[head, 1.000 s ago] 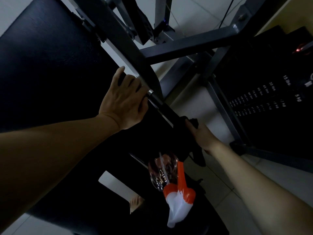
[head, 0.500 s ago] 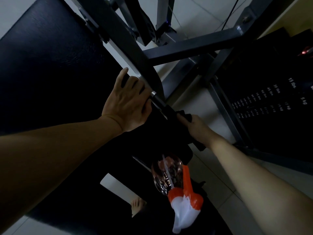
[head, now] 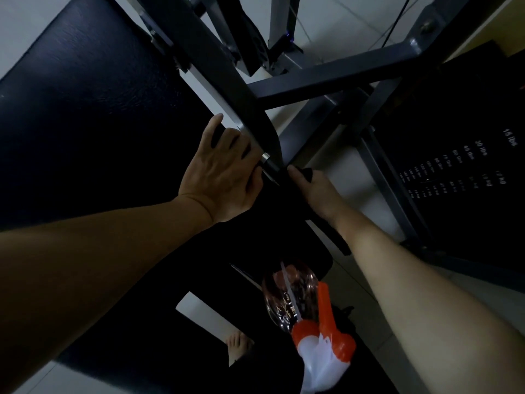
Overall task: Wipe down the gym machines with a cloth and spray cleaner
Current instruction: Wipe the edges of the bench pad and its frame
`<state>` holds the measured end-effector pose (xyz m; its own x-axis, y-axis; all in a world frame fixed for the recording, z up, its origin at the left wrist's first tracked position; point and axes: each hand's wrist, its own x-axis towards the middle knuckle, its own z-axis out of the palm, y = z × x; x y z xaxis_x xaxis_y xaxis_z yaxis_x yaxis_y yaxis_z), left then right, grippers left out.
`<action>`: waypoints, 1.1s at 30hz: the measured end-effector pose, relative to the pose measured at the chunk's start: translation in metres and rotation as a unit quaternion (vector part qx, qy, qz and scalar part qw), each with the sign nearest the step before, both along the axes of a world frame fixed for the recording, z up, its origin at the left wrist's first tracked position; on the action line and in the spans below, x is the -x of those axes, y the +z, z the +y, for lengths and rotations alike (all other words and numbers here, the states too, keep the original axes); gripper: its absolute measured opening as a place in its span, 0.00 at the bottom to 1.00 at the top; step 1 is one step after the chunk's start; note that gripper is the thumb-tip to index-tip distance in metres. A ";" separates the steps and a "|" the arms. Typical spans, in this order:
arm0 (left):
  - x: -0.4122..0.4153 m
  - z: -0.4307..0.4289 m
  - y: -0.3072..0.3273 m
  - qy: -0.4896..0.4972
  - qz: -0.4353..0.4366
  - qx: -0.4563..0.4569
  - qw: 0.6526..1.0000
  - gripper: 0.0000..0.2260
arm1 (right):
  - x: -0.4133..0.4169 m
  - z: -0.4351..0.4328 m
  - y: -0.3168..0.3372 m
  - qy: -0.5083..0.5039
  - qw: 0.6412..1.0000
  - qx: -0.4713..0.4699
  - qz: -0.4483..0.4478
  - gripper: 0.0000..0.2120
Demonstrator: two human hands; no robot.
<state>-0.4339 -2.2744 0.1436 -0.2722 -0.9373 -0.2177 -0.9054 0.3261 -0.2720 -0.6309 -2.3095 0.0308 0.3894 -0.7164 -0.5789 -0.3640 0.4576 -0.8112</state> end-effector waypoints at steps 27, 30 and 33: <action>0.002 -0.001 0.001 0.009 -0.006 -0.015 1.000 0.23 | -0.036 -0.046 0.005 0.069 0.983 -0.171 -0.011 0.30; 0.000 0.000 0.001 0.009 -0.010 -0.024 1.000 0.23 | -0.038 -0.033 0.004 0.042 0.997 -0.030 0.053 0.22; 0.000 0.000 0.001 0.009 -0.007 -0.023 1.000 0.23 | -0.028 -0.011 -0.001 -0.032 0.995 0.090 -0.034 0.13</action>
<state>-0.4337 -2.2743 0.1450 -0.2526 -0.9308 -0.2641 -0.9069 0.3229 -0.2706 -0.6030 -2.3204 0.0293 0.3737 -0.8305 -0.4131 -0.2808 0.3231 -0.9037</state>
